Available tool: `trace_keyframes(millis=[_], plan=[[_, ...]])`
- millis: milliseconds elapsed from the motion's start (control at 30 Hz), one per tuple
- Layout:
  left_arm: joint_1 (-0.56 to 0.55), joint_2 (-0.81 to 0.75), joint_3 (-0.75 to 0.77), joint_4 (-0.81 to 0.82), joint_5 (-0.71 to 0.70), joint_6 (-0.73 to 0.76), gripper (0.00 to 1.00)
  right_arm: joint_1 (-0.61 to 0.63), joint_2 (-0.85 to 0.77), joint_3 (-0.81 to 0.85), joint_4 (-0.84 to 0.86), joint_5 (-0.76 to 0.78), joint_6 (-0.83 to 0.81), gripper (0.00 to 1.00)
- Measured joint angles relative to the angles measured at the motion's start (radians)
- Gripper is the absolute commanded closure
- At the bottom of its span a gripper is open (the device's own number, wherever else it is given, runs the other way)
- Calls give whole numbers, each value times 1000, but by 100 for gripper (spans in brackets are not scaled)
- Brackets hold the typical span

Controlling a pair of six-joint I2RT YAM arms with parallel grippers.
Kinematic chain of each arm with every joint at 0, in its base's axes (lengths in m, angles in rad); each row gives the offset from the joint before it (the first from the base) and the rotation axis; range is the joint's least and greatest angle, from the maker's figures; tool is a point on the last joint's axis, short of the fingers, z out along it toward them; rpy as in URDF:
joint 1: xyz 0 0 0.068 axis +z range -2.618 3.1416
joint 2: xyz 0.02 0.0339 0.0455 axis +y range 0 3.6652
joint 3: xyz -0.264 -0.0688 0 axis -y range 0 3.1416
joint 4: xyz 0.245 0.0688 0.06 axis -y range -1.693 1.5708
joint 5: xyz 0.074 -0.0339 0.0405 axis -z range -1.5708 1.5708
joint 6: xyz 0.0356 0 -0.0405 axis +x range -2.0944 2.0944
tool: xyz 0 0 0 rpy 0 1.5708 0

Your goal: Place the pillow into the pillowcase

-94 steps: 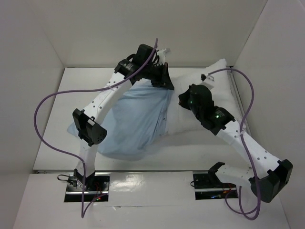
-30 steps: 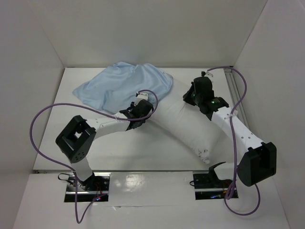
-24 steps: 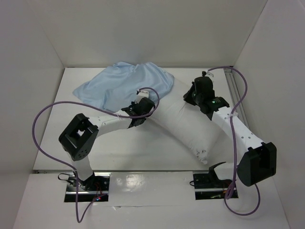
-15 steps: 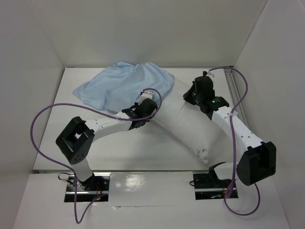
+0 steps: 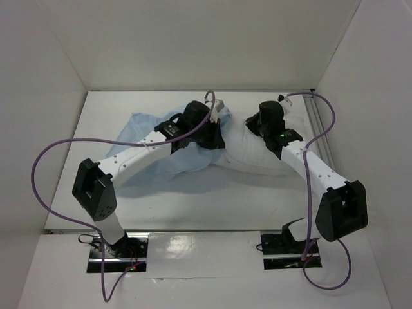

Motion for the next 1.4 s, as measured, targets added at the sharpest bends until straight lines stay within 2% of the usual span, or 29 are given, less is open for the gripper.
trace_keyframes(millis=[33,67,100,133,200,233,267,367,500,700,733,800,833,867,900,1033,1233,1300,1400], plan=[[24,5,13,-13,32,-5,100,11,6,0,3,4,2,100],[48,11,21,-24,56,-10,100,19,12,1,3,4,-1,95],[68,16,29,-37,74,-19,100,24,17,6,-3,2,-11,83],[86,21,33,-47,90,-25,100,24,24,28,-27,-4,-31,49],[123,32,45,-65,106,-33,100,24,36,87,-90,-10,-78,21],[136,37,54,-69,113,-37,100,26,37,123,-124,-9,-108,14],[151,43,64,-71,117,-46,100,31,34,157,-162,3,-137,1],[184,51,93,-63,119,-54,100,40,-15,217,-275,66,-214,1],[203,51,115,-50,107,-54,100,13,-143,204,-453,139,-272,1],[207,51,120,-82,83,-51,100,-13,-340,-16,-615,124,-257,1],[207,51,122,-91,82,-51,100,-13,-354,-47,-627,111,-251,4],[208,51,126,-110,79,-51,100,-13,-361,-86,-628,84,-241,22],[208,51,128,-117,78,-51,100,-13,-356,-98,-623,71,-240,36],[208,51,132,-124,77,-51,100,-13,-348,-105,-615,54,-240,59],[204,51,137,-129,75,-50,100,-13,-333,-107,-604,34,-240,100],[171,69,207,-178,56,-43,100,19,-261,-62,-570,-11,-237,100],[-10,260,595,-286,38,-3,100,126,-209,172,-576,45,-231,100],[-41,274,649,-304,65,-2,100,125,-221,205,-589,76,-231,100],[-28,259,661,-306,121,-20,100,124,-230,230,-625,111,-234,100]])
